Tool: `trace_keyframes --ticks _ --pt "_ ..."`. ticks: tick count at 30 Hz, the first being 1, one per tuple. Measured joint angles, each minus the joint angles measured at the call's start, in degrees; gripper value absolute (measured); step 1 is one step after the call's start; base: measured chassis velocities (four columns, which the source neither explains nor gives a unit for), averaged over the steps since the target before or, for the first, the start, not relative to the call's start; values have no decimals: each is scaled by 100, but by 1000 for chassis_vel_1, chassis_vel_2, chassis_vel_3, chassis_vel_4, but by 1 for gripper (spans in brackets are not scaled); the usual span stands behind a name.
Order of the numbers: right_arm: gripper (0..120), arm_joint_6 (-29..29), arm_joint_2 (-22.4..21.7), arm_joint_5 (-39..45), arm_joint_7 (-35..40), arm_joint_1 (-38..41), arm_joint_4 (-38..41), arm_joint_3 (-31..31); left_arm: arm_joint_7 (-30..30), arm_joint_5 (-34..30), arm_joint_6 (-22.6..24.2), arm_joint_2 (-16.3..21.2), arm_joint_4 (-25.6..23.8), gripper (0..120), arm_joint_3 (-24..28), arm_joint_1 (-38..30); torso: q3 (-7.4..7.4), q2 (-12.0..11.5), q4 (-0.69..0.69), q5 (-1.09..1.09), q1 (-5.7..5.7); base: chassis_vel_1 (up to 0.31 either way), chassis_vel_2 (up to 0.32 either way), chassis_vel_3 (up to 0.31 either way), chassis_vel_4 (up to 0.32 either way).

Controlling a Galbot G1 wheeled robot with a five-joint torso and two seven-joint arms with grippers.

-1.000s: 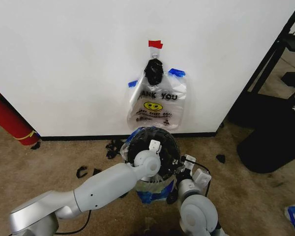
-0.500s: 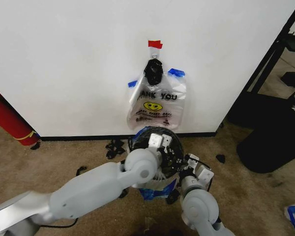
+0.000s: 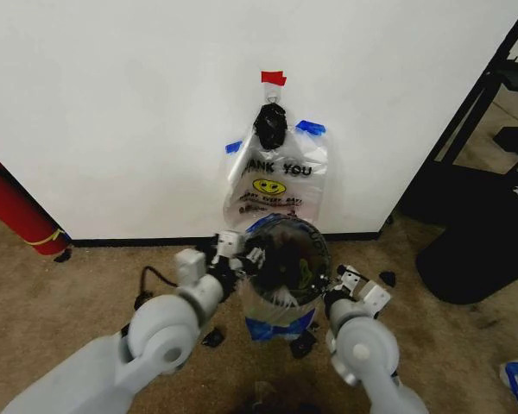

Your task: Pick up the garbage bag from the wall and place it over the trash bin.

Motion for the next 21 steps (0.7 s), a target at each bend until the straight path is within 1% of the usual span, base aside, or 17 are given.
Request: trace_keyframes --ticks 2,5,6,7,10,11,12,13,14,15,17,21 --pt "0 -14 -18 183 77 117 -38 114 155 224 -196 -63 -26 54 -203 482 0 0 -2 0 0 0 0 0 0" --pt "0 -49 -87 374 153 249 -87 200 351 580 -536 -235 10 68 -512 1405 0 0 2 1 0 0 0 0 0" --pt "0 -49 -87 374 153 249 -87 200 351 580 -536 -235 10 68 -512 1405 0 0 2 1 0 0 0 0 0" --pt "0 -57 -109 392 156 273 -106 200 367 599 -616 -322 36 71 -538 1605 0 0 2 1 0 0 0 0 0" --pt "0 -93 -174 434 160 349 -170 199 586 611 -873 -561 177 84 -519 1994 0 0 1 2 0 0 0 0 0" --pt "0 -97 -194 447 165 369 -182 196 631 608 -908 -586 213 86 -506 2025 0 0 1 2 0 0 0 0 0" --pt "0 -103 -242 465 176 409 -194 178 745 571 -991 -639 309 92 -477 2073 0 0 1 1 0 0 0 0 0" --pt "0 -103 -242 465 176 409 -194 178 745 571 -991 -639 309 92 -477 2073 0 0 1 1 0 0 0 0 0" --pt "0 -105 -268 474 182 429 -193 160 821 516 -1037 -660 382 97 -464 2086 0 0 0 1 0 0 0 0 0" --pt "0 -110 -281 484 188 438 -191 149 857 480 -1050 -669 422 98 -458 2089 0 0 0 1 0 0 0 0 0" --pt "0 -128 -290 486 202 445 -166 145 964 468 -1052 -676 529 100 -422 2097 0 0 0 1 0 0 0 0 0" --pt "0 -135 -261 427 204 408 -151 143 1197 743 -1048 -650 731 98 -259 2114 1 0 0 1 0 0 0 0 0"
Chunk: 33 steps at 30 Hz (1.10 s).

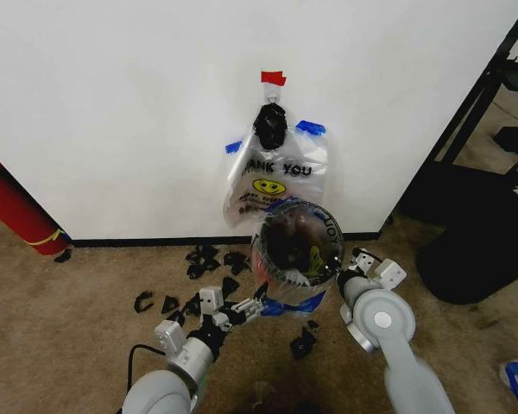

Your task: Pick up the garbage bag from the wall and place it over the trash bin.

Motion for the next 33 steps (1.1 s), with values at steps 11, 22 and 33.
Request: trace_keyframes --ticks 11,22,33 --pt "0 -2 96 -109 -4 -31 85 -89 -38 -83 35 -105 520 65 353 -306 0 0 0 -1 1 0 0 0 0" --pt "0 18 136 -220 -45 -54 75 -97 -352 -117 40 -160 769 26 484 -581 0 0 0 -1 0 0 0 0 0" --pt "0 -14 116 -294 -61 -242 201 -252 -604 78 110 -348 1081 0 552 -771 0 0 0 -1 0 0 0 0 0"
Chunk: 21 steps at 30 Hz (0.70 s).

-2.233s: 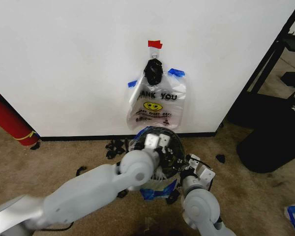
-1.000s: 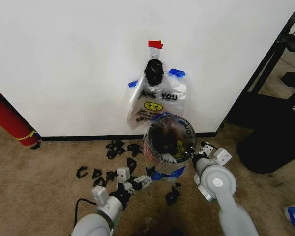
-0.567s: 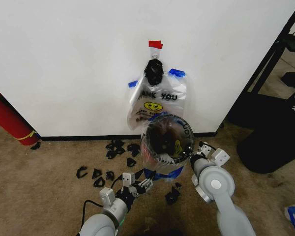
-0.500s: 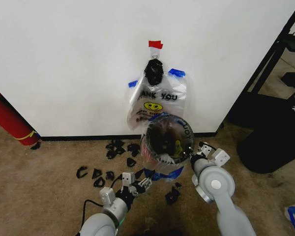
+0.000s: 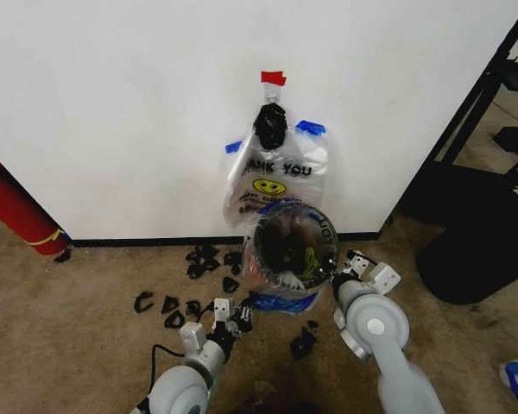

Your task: Pick up the garbage bag from the wall and place it over the trash bin.

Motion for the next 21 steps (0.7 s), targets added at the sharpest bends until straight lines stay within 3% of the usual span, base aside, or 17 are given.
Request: trace_keyframes --ticks 19,20,21 --pt "0 -70 16 -158 -69 -387 222 -107 -255 337 329 -53 107 0 138 -87 0 0 0 0 0 0 0 0 0" --pt "0 -72 15 -161 -71 -385 222 -113 -263 345 366 -40 65 7 138 -74 0 0 0 0 0 0 0 0 0" --pt "0 -72 15 -161 -71 -385 222 -113 -263 345 366 -40 65 7 138 -74 0 0 0 0 0 0 0 0 0"
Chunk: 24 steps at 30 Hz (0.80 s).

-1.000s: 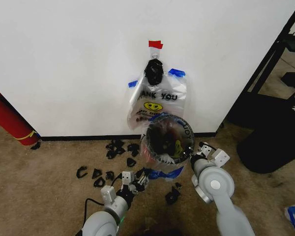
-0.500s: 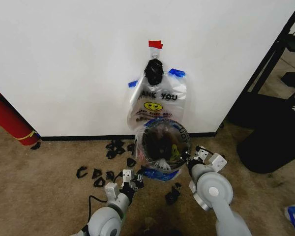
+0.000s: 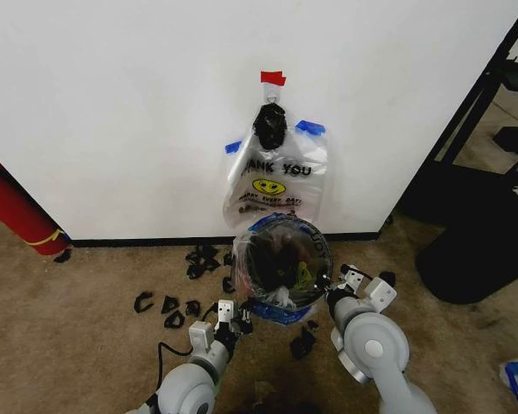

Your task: Pick up the garbage bag from the wall and place it over the trash bin.

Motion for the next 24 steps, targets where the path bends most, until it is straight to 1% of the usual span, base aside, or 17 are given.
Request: trace_keyframes --ticks 5,6,7,8,10,12,14,15,16,19,21,22,24 --pt "0 -8 14 -33 -3 48 -126 -6 -48 67 229 161 -263 26 -134 176 0 0 0 0 0 0 0 0 0" --pt "0 -8 9 -33 -6 82 -172 3 -51 140 261 268 -403 32 -242 302 0 0 0 0 0 0 0 0 0" --pt "0 -8 9 -33 -6 82 -172 3 -51 140 261 268 -403 32 -242 302 0 0 0 0 0 0 0 0 0" --pt "0 -7 1 -33 -9 101 -202 11 -46 152 270 311 -472 36 -286 358 0 0 0 0 0 0 0 0 0" --pt "0 -7 -23 -33 -12 156 -287 39 -5 189 300 417 -663 44 -396 502 0 0 1 0 0 0 0 0 0" --pt "0 1 -43 -33 -15 246 -427 85 71 249 322 522 -958 54 -519 656 0 0 0 0 0 0 0 0 0" --pt "0 10 -44 -33 -30 290 -494 98 108 282 324 550 -1118 61 -601 730 0 0 0 0 0 0 0 0 0" --pt "0 10 -44 -33 -30 290 -494 98 108 282 324 550 -1118 61 -601 730 0 0 0 0 0 0 0 0 0" --pt "0 25 -32 -32 -47 340 -576 110 143 352 324 573 -1257 66 -687 821 0 0 0 0 0 0 0 0 0" --pt "0 33 -3 -29 -49 389 -656 114 216 572 257 581 -1346 77 -769 996 0 0 0 0 0 0 0 0 0" --pt "0 -3 8 0 -27 414 -693 113 285 855 82 551 -1402 86 -855 1222 0 0 0 0 0 0 0 0 0" --pt "0 -3 8 0 -27 414 -693 113 285 855 82 551 -1402 86 -855 1222 0 0 0 0 0 0 0 0 0" --pt "0 -90 0 65 43 418 -696 91 296 1042 -66 487 -1508 93 -937 1419 0 0 0 0 0 0 0 0 0"
